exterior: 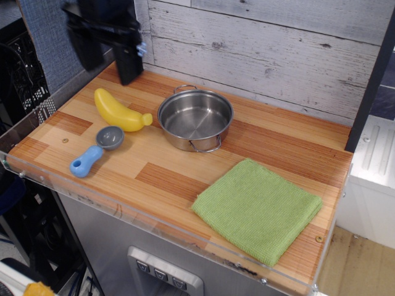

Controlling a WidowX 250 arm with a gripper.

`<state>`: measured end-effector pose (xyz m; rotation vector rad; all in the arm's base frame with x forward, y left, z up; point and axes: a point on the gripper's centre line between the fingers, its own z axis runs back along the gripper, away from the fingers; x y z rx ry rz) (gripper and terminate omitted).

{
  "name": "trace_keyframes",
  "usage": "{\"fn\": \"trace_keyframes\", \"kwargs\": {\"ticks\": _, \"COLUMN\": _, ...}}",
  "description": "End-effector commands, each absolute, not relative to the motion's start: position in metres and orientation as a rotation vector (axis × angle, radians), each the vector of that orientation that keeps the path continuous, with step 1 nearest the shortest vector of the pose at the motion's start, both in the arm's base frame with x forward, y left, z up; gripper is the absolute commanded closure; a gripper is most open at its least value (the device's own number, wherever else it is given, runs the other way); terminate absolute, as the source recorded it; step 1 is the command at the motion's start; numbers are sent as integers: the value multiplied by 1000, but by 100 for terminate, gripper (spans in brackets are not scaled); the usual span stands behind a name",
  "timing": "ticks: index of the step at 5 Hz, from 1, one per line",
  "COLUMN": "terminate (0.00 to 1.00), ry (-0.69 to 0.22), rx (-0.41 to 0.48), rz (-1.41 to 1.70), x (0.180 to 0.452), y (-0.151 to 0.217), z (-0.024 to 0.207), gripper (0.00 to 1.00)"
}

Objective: Pick up the blue spoon and place it on the green cloth

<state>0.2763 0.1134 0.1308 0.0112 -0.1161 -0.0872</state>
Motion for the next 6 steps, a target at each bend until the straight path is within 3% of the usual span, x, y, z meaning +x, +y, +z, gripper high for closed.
{"fn": "trace_keyframes", "kwargs": {"ticks": 1, "terminate": 0, "ry": -185, "rx": 77, "rz": -42, "x": 236, "y": 134, "z": 126, "gripper": 0}}
{"fn": "trace_keyframes", "kwargs": {"ticks": 5, "terminate": 0, "ry": -118, "rx": 1, "rz": -12, "x": 237, "y": 131, "z": 54, "gripper": 0}}
{"fn": "trace_keyframes", "kwargs": {"ticks": 6, "terminate": 0, "ry": -106, "rx": -3, "rz": -20, "x": 238, "y": 128, "z": 44, "gripper": 0}}
